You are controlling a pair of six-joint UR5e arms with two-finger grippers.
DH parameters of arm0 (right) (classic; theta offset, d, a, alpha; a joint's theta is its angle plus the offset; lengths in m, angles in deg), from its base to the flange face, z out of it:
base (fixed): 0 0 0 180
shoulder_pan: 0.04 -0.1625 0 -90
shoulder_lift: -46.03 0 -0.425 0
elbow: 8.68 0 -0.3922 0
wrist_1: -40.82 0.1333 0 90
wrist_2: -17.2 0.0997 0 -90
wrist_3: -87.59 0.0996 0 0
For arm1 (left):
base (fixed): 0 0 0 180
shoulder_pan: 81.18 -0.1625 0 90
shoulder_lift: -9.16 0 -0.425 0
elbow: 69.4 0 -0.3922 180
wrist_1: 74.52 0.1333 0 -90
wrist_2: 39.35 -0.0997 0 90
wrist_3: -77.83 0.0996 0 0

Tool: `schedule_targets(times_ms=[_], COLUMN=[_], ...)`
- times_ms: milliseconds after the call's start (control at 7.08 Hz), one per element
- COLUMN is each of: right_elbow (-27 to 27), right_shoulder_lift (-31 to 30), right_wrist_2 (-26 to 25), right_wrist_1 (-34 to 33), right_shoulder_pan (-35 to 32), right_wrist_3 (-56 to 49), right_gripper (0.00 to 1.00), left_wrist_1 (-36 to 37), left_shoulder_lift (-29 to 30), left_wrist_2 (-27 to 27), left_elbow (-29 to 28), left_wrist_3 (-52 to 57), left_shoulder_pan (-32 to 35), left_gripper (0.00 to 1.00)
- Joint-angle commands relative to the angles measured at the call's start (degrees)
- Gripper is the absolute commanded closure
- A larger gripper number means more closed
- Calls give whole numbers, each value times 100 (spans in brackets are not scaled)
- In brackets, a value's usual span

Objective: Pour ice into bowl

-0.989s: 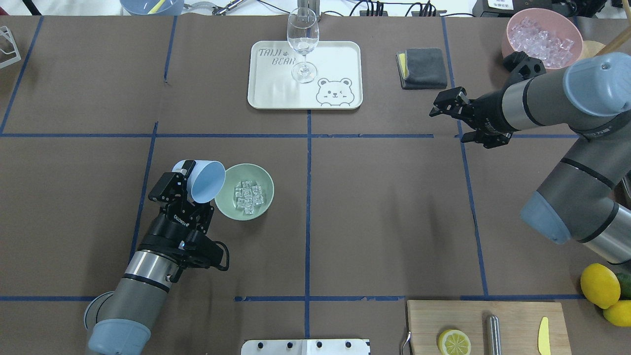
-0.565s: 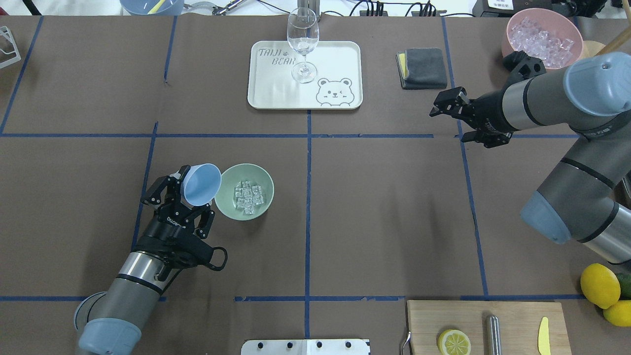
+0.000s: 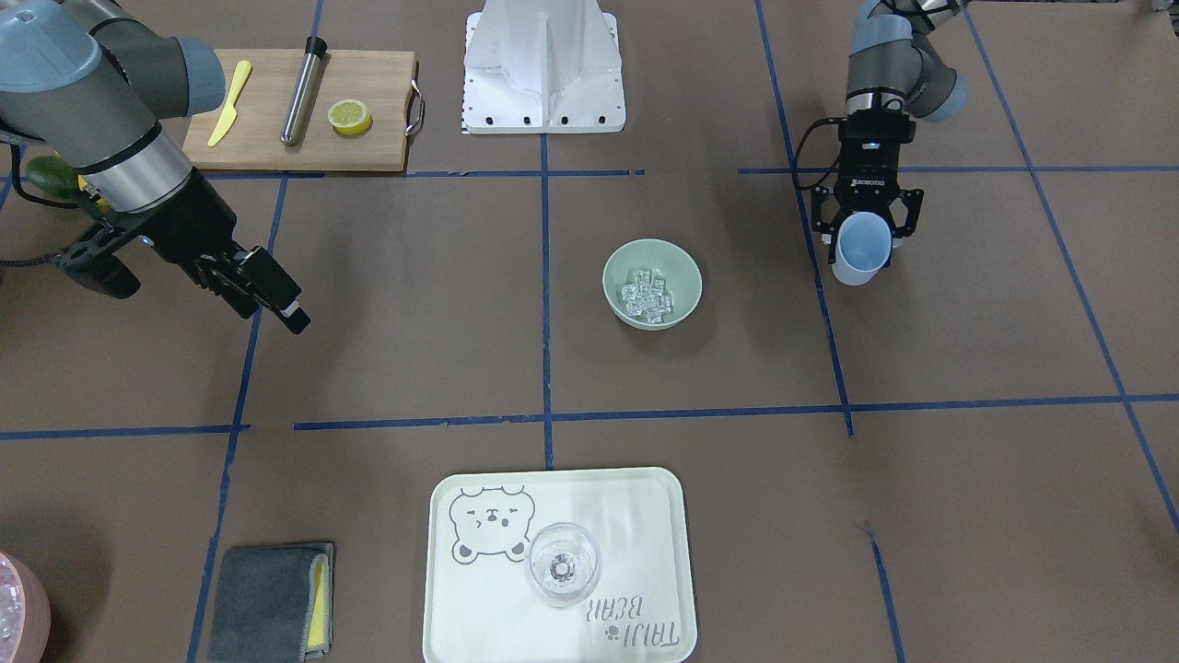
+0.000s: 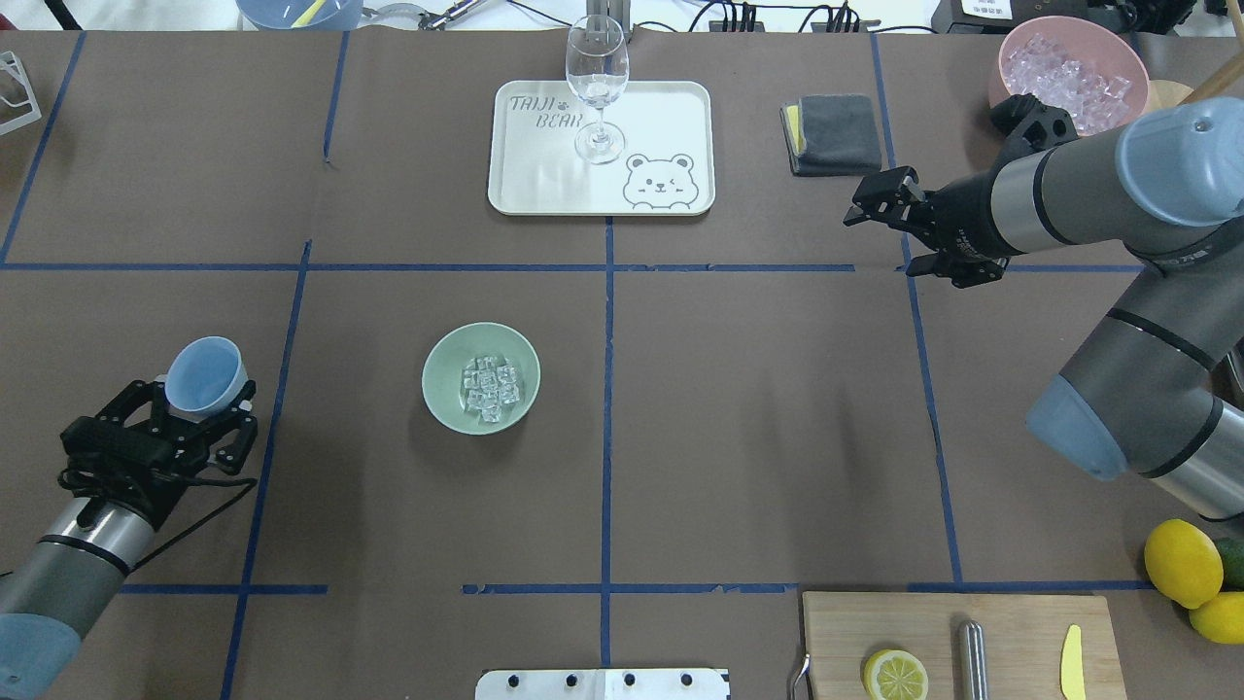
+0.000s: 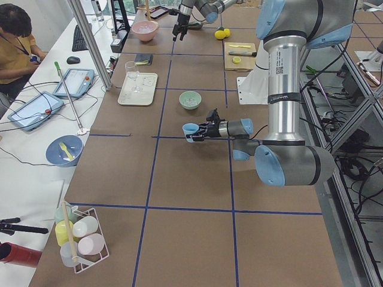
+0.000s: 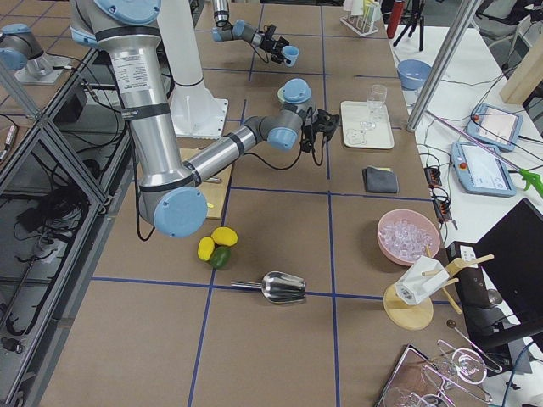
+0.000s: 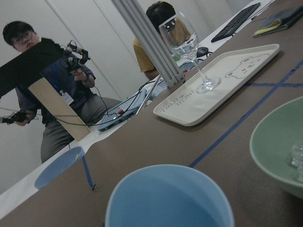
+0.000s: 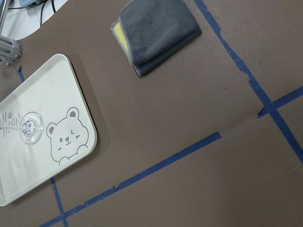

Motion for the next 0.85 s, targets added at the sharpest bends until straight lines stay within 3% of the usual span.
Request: schedule_targets(times_ms=[0, 141, 283, 707], right_elbow=[32, 84, 85, 85], right_shoulder_lift=[-5, 3, 3, 30], right_wrist_2=[-8, -8, -8, -8], right_wrist_1=[0, 0, 0, -9], right_shoulder_pan=[-9, -18, -1, 8], right_wrist_3=[-9, -9, -9, -9], right_gripper=[0, 0, 0, 0], left_wrist_1=[-37, -37, -46, -20], left_shoulder_lift=[-585, -587, -561, -499], left_wrist_2=[-3, -238, -754, -944], left_elbow=[-17, -52, -462, -773], left_wrist_3=[-1382, -2033, -2144, -2435], left_shoulder_pan=[32, 32, 32, -12], left_gripper=[100, 100, 100, 100])
